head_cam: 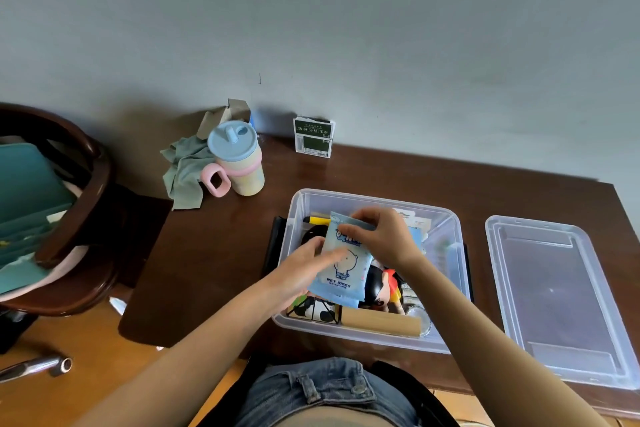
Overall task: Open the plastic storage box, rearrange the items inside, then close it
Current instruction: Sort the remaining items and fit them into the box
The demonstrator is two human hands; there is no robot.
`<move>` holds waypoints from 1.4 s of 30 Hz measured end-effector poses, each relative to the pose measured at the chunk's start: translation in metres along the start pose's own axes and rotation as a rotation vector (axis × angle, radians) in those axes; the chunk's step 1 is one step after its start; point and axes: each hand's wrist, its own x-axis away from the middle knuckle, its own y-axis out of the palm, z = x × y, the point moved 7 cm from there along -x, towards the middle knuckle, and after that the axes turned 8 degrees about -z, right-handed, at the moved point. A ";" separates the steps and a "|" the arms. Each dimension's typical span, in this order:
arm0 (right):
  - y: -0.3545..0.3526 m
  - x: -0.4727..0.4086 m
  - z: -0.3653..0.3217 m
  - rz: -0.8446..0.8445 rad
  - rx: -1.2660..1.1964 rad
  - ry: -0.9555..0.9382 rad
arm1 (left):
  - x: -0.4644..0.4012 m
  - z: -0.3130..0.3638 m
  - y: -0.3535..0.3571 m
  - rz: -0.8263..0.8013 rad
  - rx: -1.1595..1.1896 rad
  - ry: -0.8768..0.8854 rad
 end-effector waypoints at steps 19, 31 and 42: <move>0.093 -0.076 0.026 -0.438 0.929 0.021 | 0.037 0.034 -0.055 0.657 -0.428 0.403; 0.121 -0.081 0.030 -0.300 1.257 -0.150 | 0.044 0.024 -0.058 0.637 -0.266 0.372; 0.121 -0.077 0.035 -0.376 1.280 -0.461 | 0.048 0.020 -0.059 0.615 -0.212 0.353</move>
